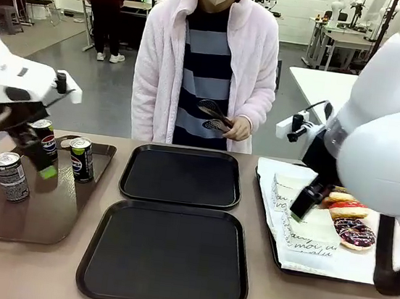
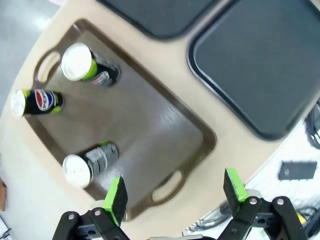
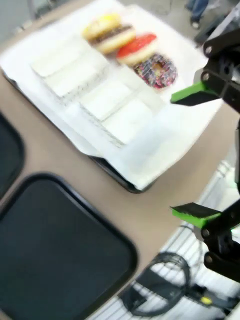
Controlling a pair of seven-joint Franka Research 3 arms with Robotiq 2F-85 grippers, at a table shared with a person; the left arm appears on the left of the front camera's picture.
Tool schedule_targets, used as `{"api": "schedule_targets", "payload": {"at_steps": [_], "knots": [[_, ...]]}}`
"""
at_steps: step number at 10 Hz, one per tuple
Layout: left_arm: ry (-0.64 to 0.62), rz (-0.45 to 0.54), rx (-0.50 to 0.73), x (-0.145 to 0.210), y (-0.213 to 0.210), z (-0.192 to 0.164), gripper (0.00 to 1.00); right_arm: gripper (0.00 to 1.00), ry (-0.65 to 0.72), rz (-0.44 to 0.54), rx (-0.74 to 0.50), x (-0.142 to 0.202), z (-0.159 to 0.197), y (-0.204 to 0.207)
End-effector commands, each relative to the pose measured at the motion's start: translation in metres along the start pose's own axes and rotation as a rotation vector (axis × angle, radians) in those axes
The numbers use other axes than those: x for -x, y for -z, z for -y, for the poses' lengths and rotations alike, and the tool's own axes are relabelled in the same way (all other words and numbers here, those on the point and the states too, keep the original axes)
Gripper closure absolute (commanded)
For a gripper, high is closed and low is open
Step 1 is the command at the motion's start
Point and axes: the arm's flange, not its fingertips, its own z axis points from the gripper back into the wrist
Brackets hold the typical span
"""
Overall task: Set up donuts and drinks on trays.
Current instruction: Pick up one Pepsi coke and place it on the Flat Tray.
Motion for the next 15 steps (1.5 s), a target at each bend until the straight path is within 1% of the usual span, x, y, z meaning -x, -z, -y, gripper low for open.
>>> {"api": "schedule_targets", "payload": {"at_steps": [1,2,4,5,6,7,8,9,10,11,12,13,14,15], "knots": [[-0.002,0.092,-0.104,0.069,0.033,0.023,0.0,0.0,0.038,0.023,0.113,0.079,-0.02,0.045],[0.0,0.0,0.0,0.0,0.0,0.0,0.0,0.0,0.0,0.0,0.0,0.0,0.0,0.0],[0.0,0.0,0.0,0.0,0.0,0.0,0.0,0.0,0.0,0.0,0.0,0.0,0.0,0.0],[0.004,0.016,-0.019,0.005,-0.013,0.001,0.0,0.0,0.001,-0.006,0.023,0.008,-0.003,-0.012],[-0.195,0.156,0.22,0.016,-0.018,-0.021,0.0,0.0,0.154,0.089,-0.238,0.024,0.028,-0.008],[-0.296,0.252,0.352,0.027,-0.025,-0.037,0.0,0.0,0.288,0.189,-0.413,0.044,0.059,-0.007],[-0.38,0.335,0.5,0.036,-0.029,-0.055,0.0,0.0,0.396,0.283,-0.542,0.066,0.086,-0.007],[-0.447,0.41,0.609,0.046,-0.031,-0.075,0.0,0.0,0.503,0.388,-0.665,0.092,0.112,-0.007],[-0.517,0.472,0.748,0.063,-0.027,-0.096,0.0,0.0,0.604,0.472,-0.754,0.129,0.137,-0.002],[-0.574,0.523,0.877,0.082,-0.025,-0.115,0.0,0.0,0.677,0.54,-0.837,0.162,0.157,0.004],[-0.625,0.574,0.967,0.101,-0.023,-0.135,0.0,0.0,0.739,0.601,-0.914,0.191,0.177,0.009],[-0.666,0.629,1.05,0.12,-0.023,-0.154,0.0,0.0,0.781,0.643,-0.978,0.214,0.196,0.014],[-0.725,0.672,1.092,0.141,-0.02,-0.174,0.0,0.0,0.82,0.651,-1.011,0.233,0.215,0.018],[-0.772,0.695,1.091,0.159,-0.018,-0.187,0.0,0.0,0.834,0.632,-1.045,0.244,0.228,0.02]]}}
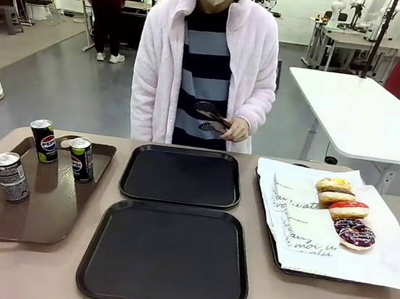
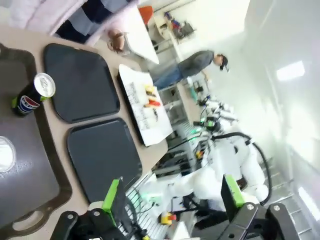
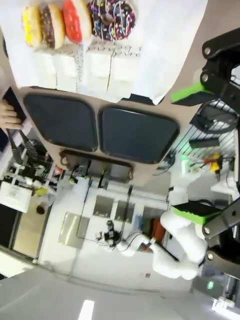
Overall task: Set up donuts and drinks on trays.
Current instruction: Pick up one Pepsi coke and place it on the Flat Tray.
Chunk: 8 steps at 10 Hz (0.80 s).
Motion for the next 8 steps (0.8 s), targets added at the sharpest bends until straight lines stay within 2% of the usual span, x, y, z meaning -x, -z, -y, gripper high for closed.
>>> {"api": "schedule_targets", "payload": {"at_steps": [1,4,8], "knots": [[-0.047,0.048,-0.002,-0.009,-0.025,-0.02,0.0,0.0,0.025,-0.056,-0.023,-0.023,0.012,-0.01],[-0.095,0.027,-0.049,-0.011,-0.059,-0.036,0.0,0.0,0.082,-0.072,0.033,-0.031,0.017,-0.04],[-0.131,-0.037,-0.178,-0.014,-0.079,-0.048,0.0,0.0,0.127,-0.049,0.034,-0.032,0.024,-0.061]]}}
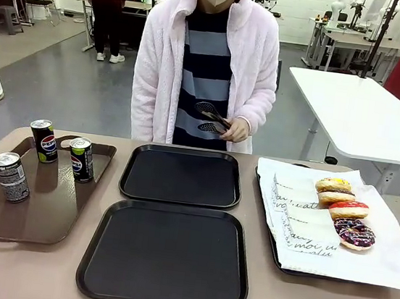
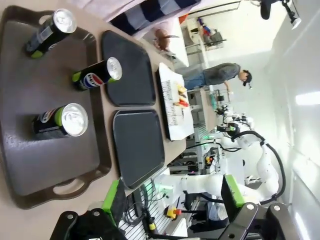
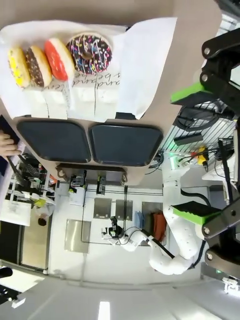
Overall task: Set up donuts and drinks on trays.
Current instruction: Pick up one Pepsi coke and place it on the Flat Tray.
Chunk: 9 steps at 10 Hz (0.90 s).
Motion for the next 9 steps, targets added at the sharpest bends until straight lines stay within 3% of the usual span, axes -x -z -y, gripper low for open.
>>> {"api": "schedule_targets", "payload": {"at_steps": [1,2,9], "knots": [[0.02,-0.022,-0.05,-0.0033,-0.0094,0.0001,0.0,0.0,-0.003,0.009,-0.01,-0.0042,0.0039,-0.0007],[0.028,-0.025,-0.055,-0.0028,-0.0101,0.0026,0.0,0.0,0.004,0.019,0.035,-0.004,0.0017,0.0037],[0.004,-0.013,-0.038,-0.003,-0.0069,0.001,0.0,0.0,0.011,0.005,0.005,0.001,0.0031,-0.0018]]}}
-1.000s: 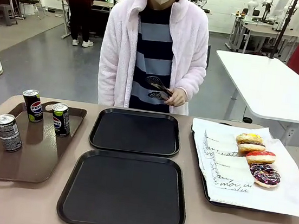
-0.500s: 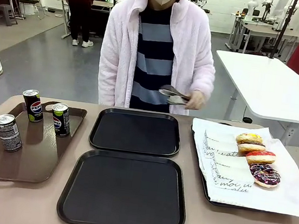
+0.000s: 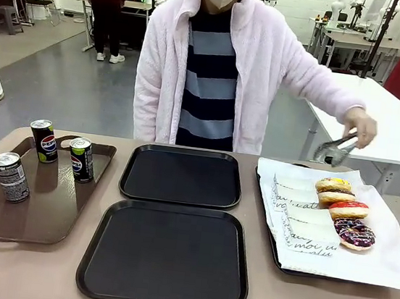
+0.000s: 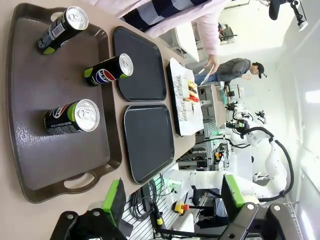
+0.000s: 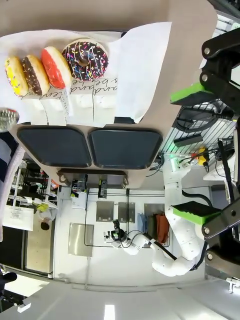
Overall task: Set up donuts and drinks on trays.
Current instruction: Pick up one Pepsi coke and place it on the Flat Tray.
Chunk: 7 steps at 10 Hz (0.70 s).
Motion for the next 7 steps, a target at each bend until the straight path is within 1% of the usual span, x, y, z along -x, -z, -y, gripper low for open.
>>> {"api": "schedule_targets", "payload": {"at_steps": [1,7], "knots": [[-0.002,0.009,0.009,0.0012,-0.001,0.0002,0.0,0.0,-0.009,0.001,-0.015,-0.0007,0.0005,0.0002],[0.0,0.0,0.0,0.0,-0.0001,0.0,0.0,0.0,-0.009,0.001,-0.015,-0.0007,0.0005,0.0002]]}}
